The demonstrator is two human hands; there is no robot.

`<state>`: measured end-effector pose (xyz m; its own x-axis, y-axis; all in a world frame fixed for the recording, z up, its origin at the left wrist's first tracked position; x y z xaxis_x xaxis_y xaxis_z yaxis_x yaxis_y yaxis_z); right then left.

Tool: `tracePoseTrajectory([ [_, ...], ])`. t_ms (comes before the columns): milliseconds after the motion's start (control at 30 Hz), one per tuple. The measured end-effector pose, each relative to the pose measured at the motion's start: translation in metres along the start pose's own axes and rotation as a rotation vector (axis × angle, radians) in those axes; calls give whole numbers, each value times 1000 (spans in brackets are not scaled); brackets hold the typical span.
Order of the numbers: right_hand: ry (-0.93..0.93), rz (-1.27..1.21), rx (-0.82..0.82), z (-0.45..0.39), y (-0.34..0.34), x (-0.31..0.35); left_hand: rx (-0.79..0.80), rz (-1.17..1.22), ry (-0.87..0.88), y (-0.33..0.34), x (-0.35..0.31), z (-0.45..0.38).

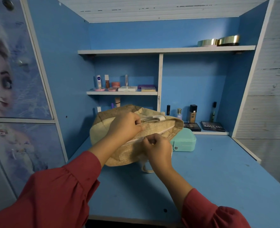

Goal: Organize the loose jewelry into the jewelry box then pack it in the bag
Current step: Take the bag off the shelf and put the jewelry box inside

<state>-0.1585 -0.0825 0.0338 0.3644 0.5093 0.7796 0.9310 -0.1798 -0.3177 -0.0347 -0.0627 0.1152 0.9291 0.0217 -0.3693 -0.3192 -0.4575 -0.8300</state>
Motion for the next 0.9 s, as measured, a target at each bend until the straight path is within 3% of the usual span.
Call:
tracePoseTrajectory([
  [200,-163,-81,170,16,33,32,6,52,-39,-1,4,-9],
  [433,-407,-40,228,32,79,60,-14,103,-41,-12,0,-16],
  [567,-456,-15,295,34,91,63,-42,108,-56,-21,9,-15],
  [667,-481,145,366,32,82,62,-58,131,-46,-31,16,-17],
  [800,-447,385,235,-3,53,58,-34,82,-34,-40,25,-21],
  [900,-293,599,442,-38,69,37,-20,91,-17,-44,25,-21],
])
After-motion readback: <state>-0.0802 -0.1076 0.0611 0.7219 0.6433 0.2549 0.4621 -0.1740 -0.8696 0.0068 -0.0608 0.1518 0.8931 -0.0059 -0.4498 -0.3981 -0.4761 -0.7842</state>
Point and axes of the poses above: each hand's wrist, its own z-axis away from the middle knuckle, its own y-axis out of the palm, x = y × z, the point moved 8 cm from there along -z, towards the middle knuckle, and after that the axes turned 3 degrees about -y, right-handed, at the moved point
